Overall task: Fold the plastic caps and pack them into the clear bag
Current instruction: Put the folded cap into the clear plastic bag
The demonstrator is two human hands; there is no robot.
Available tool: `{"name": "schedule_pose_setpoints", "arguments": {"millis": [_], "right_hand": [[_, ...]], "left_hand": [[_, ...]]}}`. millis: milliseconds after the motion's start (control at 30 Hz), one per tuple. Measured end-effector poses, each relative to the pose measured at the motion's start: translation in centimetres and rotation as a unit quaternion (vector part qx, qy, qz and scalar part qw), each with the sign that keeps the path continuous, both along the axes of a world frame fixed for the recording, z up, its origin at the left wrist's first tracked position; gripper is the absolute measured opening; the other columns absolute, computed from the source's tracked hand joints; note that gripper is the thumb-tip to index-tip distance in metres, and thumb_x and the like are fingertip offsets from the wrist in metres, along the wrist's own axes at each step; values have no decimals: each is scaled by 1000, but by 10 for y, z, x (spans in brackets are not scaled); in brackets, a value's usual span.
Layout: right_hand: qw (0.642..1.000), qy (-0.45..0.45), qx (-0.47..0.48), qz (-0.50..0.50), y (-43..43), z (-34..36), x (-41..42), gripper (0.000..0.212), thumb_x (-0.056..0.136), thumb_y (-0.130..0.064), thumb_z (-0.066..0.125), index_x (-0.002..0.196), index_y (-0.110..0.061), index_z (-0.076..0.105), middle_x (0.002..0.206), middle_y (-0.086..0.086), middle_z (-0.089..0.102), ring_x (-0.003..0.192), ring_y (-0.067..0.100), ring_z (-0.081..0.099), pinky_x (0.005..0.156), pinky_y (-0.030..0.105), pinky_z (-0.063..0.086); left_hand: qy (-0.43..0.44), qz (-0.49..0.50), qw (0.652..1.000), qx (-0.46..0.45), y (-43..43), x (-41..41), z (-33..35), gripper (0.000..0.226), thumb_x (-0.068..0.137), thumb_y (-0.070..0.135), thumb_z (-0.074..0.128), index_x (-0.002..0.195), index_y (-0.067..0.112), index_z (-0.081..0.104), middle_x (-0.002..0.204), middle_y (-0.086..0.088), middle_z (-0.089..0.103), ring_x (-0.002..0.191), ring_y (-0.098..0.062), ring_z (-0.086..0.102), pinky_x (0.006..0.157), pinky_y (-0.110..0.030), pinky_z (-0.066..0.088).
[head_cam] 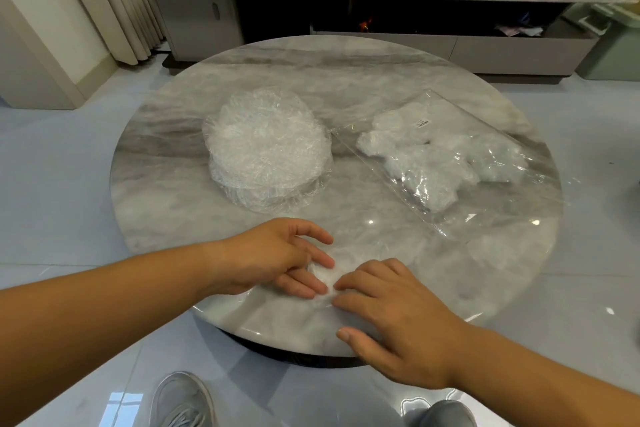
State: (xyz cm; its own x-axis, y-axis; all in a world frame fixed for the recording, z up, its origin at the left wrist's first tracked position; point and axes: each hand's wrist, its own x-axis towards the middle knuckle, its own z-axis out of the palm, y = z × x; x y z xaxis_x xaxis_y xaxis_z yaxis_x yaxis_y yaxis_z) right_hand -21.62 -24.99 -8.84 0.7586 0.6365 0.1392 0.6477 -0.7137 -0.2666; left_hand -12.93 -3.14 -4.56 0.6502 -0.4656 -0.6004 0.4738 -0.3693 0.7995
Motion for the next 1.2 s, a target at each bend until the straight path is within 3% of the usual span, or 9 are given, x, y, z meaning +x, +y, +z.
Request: {"name": "schedule_pose_setpoints", "arguments": {"millis": [133,233,400,533,667,733,933,1033,1200], "right_hand": [[1000,11,9,-1,-6,-4,-4,36,101,-48,47,113,-20,67,119,-4,61,108,19,54,92,37,45],[999,29,21,11,-11,-6,-6,37,100,-46,51,117,-19,67,127,-3,60,118,19,54,97,36,44],[998,44,45,30,-22,-4,-4,43,98,-45,56,130,-18,65,139,-7,61,139,16,46,112,38,39],[984,75,156,-35,-27,0,0,45,98,-47,54,134,-21,62,140,-10,58,143,10,41,115,35,36],[882,217,349,-232,-19,18,13,35,87,-54,59,115,-36,71,138,-20,51,134,-8,41,108,16,33],[802,307,430,-277,-16,24,21,21,90,-47,64,101,-36,78,123,-23,63,124,-11,49,108,23,38],[608,446,580,-310,-3,29,34,44,81,-55,58,93,-20,83,126,4,69,123,22,63,108,40,46],[568,449,614,-314,0,31,36,43,84,-47,60,92,-10,81,114,8,75,111,26,71,102,42,51],[578,466,591,-314,5,33,35,49,82,-49,58,98,-6,76,105,13,77,99,25,74,91,40,54]], "left_hand": [[-192,-16,975,108,-5,11,-5,23,85,15,79,104,14,67,80,-2,71,67,-10,69,62,-27,58],[-296,-100,927,209,-15,18,-7,39,72,41,87,103,26,68,93,8,68,75,-2,65,79,-22,56],[-289,-178,904,261,-32,25,-7,44,74,42,86,110,24,66,88,11,68,77,-4,63,72,-21,51],[-207,-116,943,232,-30,30,-12,24,77,24,86,93,12,74,76,-2,71,69,-11,64,75,-38,58],[-68,36,994,75,-25,28,-10,12,84,7,78,92,3,70,80,-14,72,71,-18,69,72,-39,60],[-7,96,995,-3,-26,26,-8,12,88,0,72,95,7,65,84,-11,71,76,-20,70,74,-39,60],[70,98,990,-78,-24,16,-8,25,92,-2,65,115,3,60,115,-19,70,102,-29,70,87,-47,59],[96,79,987,-101,-24,12,-8,36,93,-1,62,129,0,56,122,-19,69,110,-32,69,90,-53,57],[104,60,986,-115,-21,10,-7,38,96,-3,58,133,4,54,126,-19,67,112,-36,68,95,-61,52]]}}
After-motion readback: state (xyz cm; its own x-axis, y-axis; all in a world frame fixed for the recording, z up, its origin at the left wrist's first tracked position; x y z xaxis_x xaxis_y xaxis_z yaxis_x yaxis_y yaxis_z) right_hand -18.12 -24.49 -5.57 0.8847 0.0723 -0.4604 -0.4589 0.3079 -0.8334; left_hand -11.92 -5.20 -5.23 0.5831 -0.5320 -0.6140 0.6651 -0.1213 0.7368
